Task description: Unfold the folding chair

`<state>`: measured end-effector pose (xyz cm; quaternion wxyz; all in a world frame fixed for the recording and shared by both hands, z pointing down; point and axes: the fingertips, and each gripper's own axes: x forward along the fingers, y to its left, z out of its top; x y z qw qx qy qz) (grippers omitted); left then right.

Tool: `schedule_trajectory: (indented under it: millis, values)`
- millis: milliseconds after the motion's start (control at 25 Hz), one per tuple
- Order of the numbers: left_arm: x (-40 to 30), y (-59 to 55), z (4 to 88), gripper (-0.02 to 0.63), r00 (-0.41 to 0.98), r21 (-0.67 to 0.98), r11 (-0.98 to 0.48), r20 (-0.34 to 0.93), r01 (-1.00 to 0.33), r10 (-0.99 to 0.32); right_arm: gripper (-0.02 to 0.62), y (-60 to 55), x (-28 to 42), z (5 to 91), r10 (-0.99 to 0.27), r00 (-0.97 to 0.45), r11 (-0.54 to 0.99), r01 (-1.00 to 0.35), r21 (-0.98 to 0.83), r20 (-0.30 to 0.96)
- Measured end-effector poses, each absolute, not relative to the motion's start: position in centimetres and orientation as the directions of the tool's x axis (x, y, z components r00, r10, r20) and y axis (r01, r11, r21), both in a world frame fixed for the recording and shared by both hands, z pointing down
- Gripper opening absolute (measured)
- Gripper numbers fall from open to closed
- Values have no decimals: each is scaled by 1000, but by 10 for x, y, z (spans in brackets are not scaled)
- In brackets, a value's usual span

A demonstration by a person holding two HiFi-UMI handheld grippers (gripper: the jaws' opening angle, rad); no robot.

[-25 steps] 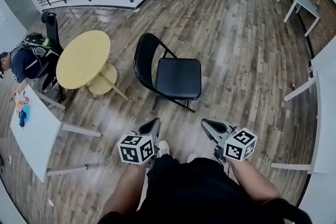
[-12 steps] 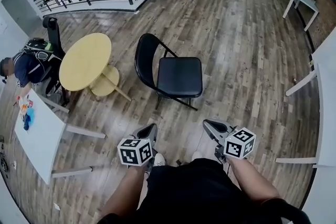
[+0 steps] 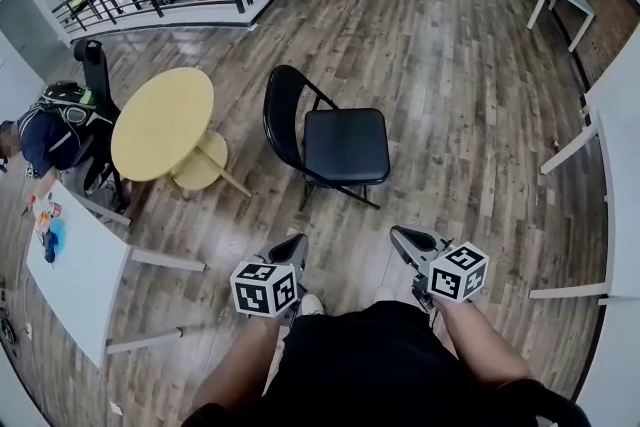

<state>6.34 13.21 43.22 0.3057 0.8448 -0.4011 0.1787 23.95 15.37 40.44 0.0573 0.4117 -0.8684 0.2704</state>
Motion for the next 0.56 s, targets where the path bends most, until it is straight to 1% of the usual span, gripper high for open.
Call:
schedule_trajectory:
  millis: [280, 560]
  values:
    - [44, 127, 430, 8, 616, 372, -494, 539, -786, -574, 5, 158, 234, 409, -688, -638, 495, -762, -418, 347]
    - [47, 129, 426, 8, 628, 371, -511, 531, -776, -569, 5, 160, 234, 407, -694, -629, 492, -769, -408, 349]
